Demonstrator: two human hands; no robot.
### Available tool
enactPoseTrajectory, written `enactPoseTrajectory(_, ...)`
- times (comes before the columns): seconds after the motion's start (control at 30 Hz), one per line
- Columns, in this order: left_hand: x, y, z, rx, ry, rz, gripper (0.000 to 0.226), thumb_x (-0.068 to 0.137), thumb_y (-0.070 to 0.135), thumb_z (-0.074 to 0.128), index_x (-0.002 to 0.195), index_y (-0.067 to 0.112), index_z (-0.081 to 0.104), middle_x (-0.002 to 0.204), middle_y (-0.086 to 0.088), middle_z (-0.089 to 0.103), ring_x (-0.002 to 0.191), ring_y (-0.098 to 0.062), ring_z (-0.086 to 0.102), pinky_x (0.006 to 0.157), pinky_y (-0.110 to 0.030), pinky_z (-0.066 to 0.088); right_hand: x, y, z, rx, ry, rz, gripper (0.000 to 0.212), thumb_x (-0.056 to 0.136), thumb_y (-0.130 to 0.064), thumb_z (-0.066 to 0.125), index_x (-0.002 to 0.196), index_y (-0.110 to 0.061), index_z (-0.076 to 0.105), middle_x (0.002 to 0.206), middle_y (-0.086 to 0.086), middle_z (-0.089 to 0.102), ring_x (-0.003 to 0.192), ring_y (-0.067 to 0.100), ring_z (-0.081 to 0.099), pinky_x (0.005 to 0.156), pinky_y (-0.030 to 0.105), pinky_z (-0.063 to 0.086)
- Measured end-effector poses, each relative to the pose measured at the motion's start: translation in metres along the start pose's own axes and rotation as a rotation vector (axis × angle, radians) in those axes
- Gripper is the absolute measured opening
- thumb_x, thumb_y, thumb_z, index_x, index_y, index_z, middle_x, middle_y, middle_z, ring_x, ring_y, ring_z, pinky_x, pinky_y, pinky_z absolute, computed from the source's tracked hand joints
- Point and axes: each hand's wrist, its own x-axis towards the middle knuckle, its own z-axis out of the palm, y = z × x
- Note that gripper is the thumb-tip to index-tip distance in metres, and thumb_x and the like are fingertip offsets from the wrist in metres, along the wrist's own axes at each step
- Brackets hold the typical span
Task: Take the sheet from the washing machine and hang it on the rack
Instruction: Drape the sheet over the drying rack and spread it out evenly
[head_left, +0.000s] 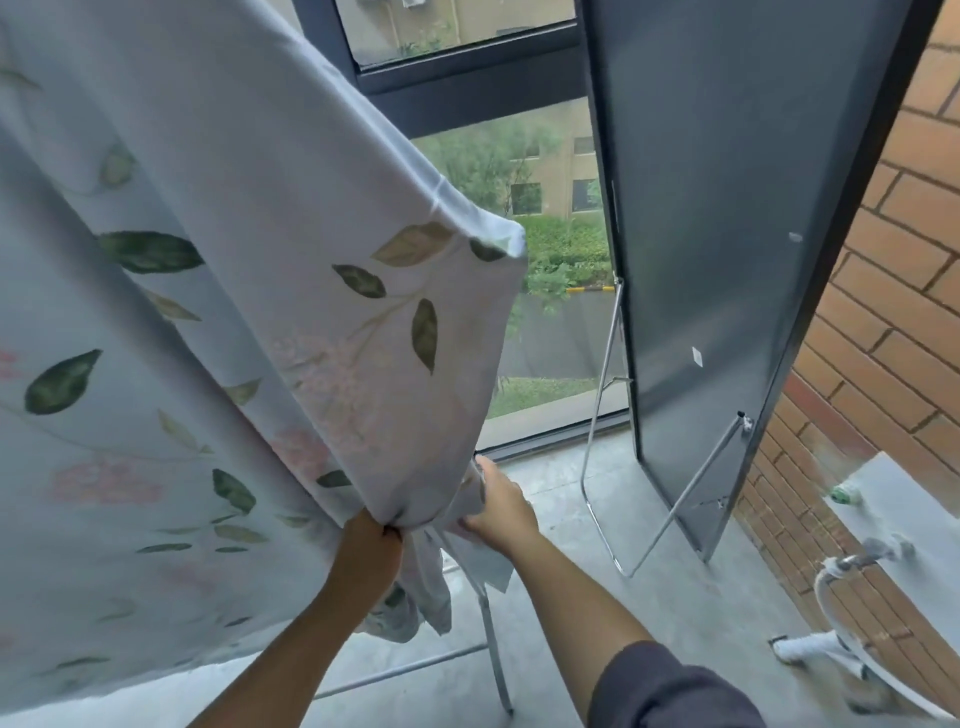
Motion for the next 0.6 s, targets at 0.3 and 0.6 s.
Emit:
enactPoseTrajectory(0.3, 0.002, 0.01, 0.016, 0.06, -0.04, -0.068, 0.04, 0.079, -0.014, 0.044, 0.05, 0.01, 0.031, 0.048, -0.004, 0.037, 0.046, -0.015, 0.035, 0.046, -0.023, 0.024, 0.047, 0.004, -0.064, -0.213, 0.325, 0.135, 0.02, 0.089, -0.014, 0.049, 0.096, -0.013, 0.067, 0.103, 0.011, 0.063, 0.097, 0.033, 0.059, 0.069, 0.032, 0.041)
enactPoseTrajectory(0.6, -0.002, 0.041, 0.068, 0.128, -0.198, -0.09, 0.032, 0.086, -0.001, 0.048, 0.056, 0.009, 0.043, 0.064, -0.008, 0.055, 0.066, -0.026, 0.051, 0.058, -0.025, 0.029, 0.027, 0.034, -0.086, -0.077, 0.288, 0.155, 0.022, 0.088, -0.013, 0.043, 0.084, -0.018, 0.064, 0.091, 0.008, 0.062, 0.077, 0.031, 0.052, 0.061, 0.03, 0.037)
